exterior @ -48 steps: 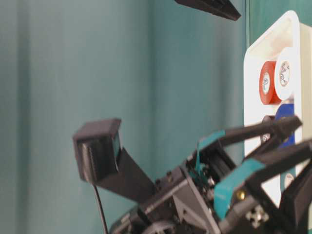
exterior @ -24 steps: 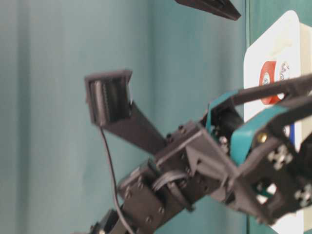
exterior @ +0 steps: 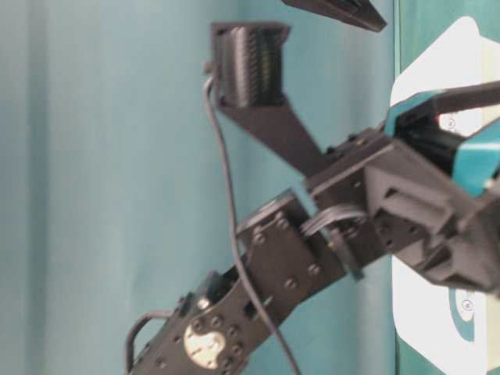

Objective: Put the tape alternately from left to right into the white case.
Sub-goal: 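Move the left gripper down to the yellow tape roll, then grasp the yellow tape roll with the left gripper and lift it, then carry the yellow roll into the white tray and lower it, then open the left gripper and withdraw it from the tray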

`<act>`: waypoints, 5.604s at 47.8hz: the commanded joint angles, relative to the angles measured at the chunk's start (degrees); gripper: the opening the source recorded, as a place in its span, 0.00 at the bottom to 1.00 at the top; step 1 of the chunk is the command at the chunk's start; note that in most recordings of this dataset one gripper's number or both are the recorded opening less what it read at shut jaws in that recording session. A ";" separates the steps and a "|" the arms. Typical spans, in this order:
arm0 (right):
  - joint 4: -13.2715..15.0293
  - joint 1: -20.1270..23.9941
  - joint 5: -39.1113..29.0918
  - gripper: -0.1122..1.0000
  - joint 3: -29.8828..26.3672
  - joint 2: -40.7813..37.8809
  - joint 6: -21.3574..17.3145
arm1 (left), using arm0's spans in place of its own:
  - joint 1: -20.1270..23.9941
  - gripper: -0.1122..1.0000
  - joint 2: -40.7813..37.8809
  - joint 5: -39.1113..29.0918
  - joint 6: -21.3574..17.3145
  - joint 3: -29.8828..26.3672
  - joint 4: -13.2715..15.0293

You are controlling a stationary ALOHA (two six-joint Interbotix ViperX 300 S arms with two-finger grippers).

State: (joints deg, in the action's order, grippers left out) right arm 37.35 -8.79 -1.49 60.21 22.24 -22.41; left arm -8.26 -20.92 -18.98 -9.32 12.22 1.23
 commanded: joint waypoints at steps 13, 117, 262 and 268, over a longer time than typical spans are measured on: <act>-0.18 0.18 0.44 0.88 -0.35 0.00 -0.09 | 2.02 1.00 -0.97 0.00 -0.18 -2.72 -0.09; -0.18 0.18 0.44 0.88 -0.18 0.00 -0.09 | 5.01 0.33 13.36 -2.55 -1.05 6.24 -0.09; -0.35 0.18 0.44 0.88 -0.26 0.00 -0.88 | 21.97 0.99 27.86 2.99 -0.70 27.60 0.00; -0.35 0.18 0.44 0.88 -0.35 0.00 -0.88 | 19.78 0.99 29.18 3.96 -0.62 28.65 0.00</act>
State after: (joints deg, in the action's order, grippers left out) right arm 37.18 -8.70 -1.49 60.56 21.88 -23.12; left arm 12.83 6.15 -16.00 -10.02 40.87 1.14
